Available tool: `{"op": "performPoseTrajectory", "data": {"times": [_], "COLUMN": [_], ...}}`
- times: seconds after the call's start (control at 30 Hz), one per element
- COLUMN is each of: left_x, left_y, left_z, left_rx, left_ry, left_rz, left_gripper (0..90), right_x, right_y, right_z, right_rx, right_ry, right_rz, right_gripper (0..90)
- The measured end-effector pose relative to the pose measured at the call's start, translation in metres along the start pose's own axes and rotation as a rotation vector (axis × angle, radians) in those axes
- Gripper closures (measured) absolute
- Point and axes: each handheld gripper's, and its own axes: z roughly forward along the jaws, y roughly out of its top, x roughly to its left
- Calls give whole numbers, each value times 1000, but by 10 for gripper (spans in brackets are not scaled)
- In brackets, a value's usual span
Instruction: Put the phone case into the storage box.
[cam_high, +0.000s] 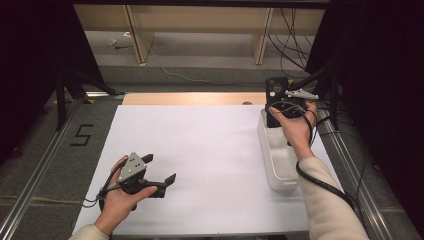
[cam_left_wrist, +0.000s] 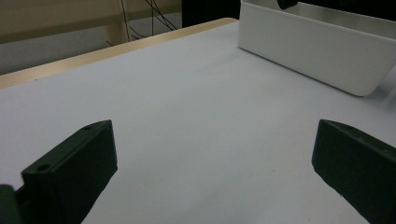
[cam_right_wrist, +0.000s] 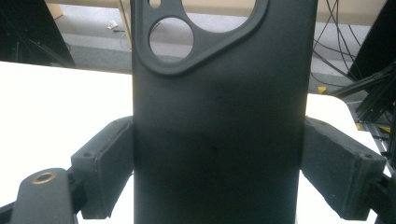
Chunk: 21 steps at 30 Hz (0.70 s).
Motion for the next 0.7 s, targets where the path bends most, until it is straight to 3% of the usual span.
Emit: {"op": "performPoseTrajectory", "data": {"times": [0.7], "left_x": [1], "left_y": [0], "left_z": [-1], "left_rx": [-6], "left_ry": [0], "left_rz": [-7], "left_gripper": [0], "right_x": [1], "right_y": [7], "right_z": [4], "right_rx": [-3], "right_ry": [-11], "right_rz": [-21], "right_gripper": [163]}}
